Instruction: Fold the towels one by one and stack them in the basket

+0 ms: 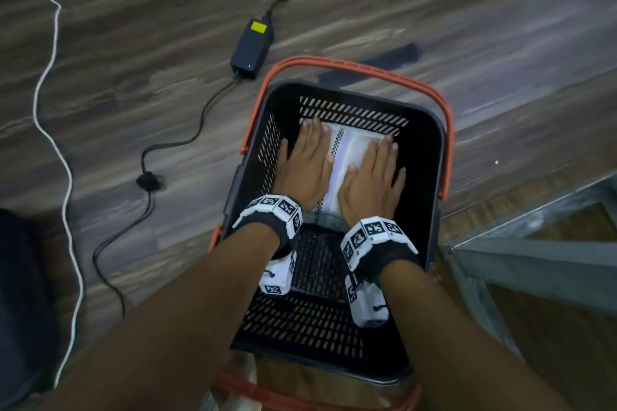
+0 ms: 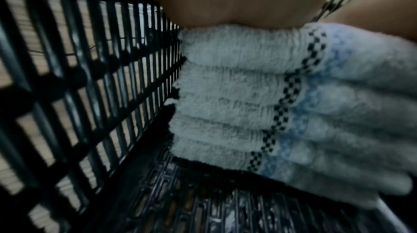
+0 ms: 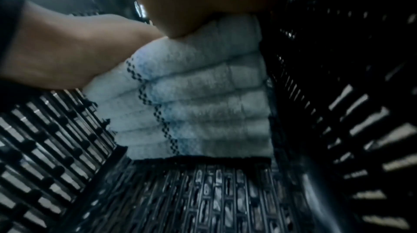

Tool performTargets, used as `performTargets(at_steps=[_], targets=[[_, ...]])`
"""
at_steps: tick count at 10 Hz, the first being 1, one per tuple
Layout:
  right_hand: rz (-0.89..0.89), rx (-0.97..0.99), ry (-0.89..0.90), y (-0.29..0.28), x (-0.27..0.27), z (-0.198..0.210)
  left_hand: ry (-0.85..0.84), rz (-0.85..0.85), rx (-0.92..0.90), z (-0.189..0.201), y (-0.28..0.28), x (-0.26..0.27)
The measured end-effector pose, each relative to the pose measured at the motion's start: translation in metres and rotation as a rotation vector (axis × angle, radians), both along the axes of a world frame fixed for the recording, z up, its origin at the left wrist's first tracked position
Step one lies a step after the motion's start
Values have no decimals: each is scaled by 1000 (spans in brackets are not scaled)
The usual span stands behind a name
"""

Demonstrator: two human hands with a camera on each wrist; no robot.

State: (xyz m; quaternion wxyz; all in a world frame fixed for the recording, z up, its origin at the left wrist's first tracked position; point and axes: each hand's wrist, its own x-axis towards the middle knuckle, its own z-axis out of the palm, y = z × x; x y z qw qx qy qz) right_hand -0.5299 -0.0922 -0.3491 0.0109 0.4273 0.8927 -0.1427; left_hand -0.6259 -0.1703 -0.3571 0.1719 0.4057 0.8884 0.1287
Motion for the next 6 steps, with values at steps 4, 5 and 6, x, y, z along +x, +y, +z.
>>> performTargets(at_steps=[4, 5, 6], targets=[[17, -57, -27, 1, 0, -10, -55, -6, -82, -6, 1, 4], [17, -217, -108, 8, -3, 13, -102, -31, -221, 19, 6, -1], [-43, -474, -80, 22, -1, 50, -191, -44, -336, 53, 12, -4]])
